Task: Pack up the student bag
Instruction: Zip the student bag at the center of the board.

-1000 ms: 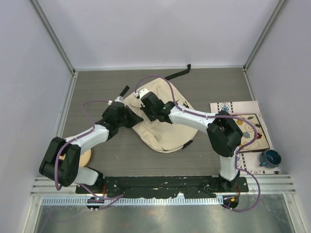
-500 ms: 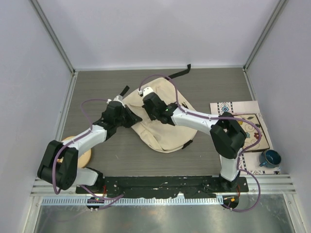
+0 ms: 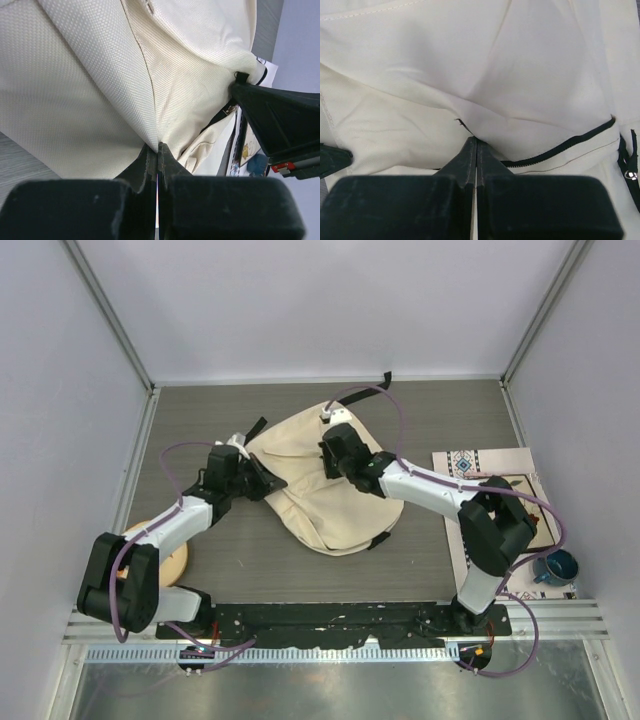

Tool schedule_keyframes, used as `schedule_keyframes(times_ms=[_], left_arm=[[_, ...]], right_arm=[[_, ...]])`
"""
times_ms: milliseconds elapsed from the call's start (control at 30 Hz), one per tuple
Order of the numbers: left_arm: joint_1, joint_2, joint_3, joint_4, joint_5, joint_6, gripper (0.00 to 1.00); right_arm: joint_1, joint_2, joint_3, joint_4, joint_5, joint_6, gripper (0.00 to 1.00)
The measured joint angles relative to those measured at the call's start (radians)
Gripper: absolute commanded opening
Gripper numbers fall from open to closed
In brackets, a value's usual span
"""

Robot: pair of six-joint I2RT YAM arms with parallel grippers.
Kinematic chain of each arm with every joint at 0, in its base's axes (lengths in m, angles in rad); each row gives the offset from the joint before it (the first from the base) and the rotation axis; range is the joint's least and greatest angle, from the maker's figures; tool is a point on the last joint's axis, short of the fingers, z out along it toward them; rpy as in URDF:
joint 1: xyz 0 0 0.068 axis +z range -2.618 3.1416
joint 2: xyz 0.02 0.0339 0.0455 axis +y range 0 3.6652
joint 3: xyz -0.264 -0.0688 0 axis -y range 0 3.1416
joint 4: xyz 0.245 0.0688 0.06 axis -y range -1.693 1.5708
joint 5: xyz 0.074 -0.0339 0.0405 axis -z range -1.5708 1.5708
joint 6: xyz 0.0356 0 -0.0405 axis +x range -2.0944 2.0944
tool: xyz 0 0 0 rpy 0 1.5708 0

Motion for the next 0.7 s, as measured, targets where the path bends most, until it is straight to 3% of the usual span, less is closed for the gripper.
schedule_keyframes(times_ms=[700], left_arm=[[0.124, 0.0, 0.0, -0.057, 0.113, 0.071, 0.0]], right_arm=[[-0.13, -0.095, -0.113, 0.073, -0.029, 0.087, 0.01]])
